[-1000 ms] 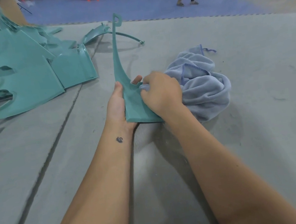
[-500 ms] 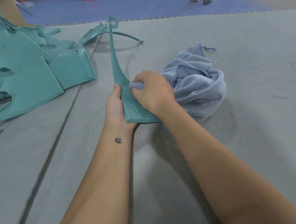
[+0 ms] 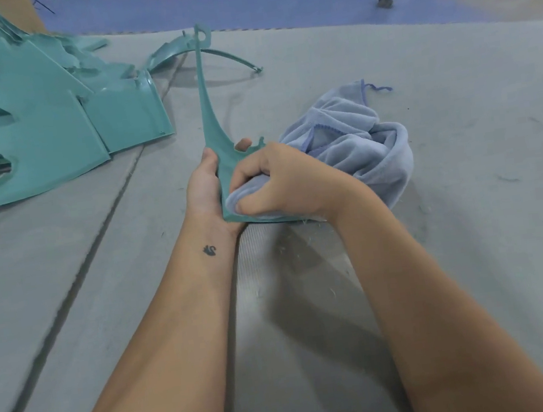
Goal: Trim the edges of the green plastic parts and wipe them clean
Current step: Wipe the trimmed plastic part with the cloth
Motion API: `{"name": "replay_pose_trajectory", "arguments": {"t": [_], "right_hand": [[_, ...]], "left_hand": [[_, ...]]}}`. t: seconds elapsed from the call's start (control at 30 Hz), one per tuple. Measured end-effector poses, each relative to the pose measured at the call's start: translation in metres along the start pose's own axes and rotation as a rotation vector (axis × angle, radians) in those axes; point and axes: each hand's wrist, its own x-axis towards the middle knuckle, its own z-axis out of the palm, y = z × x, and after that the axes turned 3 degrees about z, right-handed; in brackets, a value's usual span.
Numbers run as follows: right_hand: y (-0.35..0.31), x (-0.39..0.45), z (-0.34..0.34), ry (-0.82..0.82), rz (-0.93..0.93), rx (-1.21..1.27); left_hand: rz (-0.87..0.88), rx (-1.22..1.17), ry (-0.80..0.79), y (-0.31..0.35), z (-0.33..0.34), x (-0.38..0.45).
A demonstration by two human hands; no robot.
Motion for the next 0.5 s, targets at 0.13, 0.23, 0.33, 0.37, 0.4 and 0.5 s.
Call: {"name": "replay_pose_trajectory", "arguments": {"t": [0.13, 0.23, 0.33, 0.37, 0.4, 0.5], "right_hand": [[-0.004, 0.003, 0.000, 0.003, 0.026, -0.023], [-0.003, 0.018, 0.011, 0.170, 0.050, -0.065], [-0.002, 0.032, 0.015, 0.274, 0.100, -0.164], [-0.002, 0.037, 0.016, 0.307, 0.117, -0.210], [-0.002, 0.040, 0.018, 0.341, 0.133, -0.262], [0.001, 0.042, 0.024, 0.397, 0.128, -0.414]], "left_hand": [[0.002, -0.022, 0.040, 0.000, 0.003, 0.000], [-0.017, -0.037, 0.047, 0.000, 0.003, -0.001], [-0.010, -0.019, 0.052, 0.001, 0.003, -0.001], [0.001, -0.006, 0.051, 0.001, 0.003, -0.001], [0.016, 0.006, 0.050, 0.001, 0.003, -0.001], [0.068, 0.022, 0.027, 0.000, 0.003, 0.000]]}}
